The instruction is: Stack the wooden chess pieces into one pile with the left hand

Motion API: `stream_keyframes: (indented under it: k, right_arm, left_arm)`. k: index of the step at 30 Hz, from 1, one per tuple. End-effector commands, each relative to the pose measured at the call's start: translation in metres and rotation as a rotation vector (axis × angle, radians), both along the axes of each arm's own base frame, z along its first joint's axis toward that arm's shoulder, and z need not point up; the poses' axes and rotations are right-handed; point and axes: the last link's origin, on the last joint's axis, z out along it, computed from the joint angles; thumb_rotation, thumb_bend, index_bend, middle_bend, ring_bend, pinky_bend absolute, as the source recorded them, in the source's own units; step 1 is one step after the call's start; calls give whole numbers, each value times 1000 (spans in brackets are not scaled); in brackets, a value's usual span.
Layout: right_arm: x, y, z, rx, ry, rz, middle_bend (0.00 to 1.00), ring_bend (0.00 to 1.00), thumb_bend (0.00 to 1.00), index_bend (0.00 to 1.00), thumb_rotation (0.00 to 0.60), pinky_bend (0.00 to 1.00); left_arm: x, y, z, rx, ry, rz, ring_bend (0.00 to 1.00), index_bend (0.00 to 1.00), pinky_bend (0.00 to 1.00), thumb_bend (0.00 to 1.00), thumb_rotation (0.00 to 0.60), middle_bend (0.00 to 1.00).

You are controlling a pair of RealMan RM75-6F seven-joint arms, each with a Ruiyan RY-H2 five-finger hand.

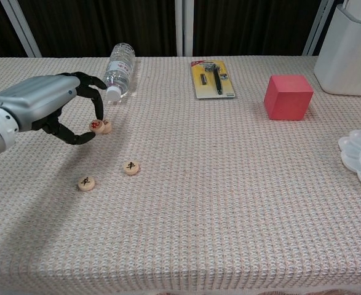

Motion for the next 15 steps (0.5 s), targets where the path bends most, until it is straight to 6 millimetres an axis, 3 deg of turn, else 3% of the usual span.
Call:
stream_keyframes:
  k: [1, 15]
  right_arm:
    - [-1, 0, 1, -2, -2, -2, 0, 0, 240, 0, 600, 0]
    - [-3, -2, 1, 2, -3, -13, 0, 0, 240, 0, 600, 0]
  left_arm:
    - [3, 11, -2, -9, 4, 16, 0, 479, 0, 310, 600, 99]
    - [7, 35, -11, -33, 35, 57, 0, 479, 0, 310, 600, 104]
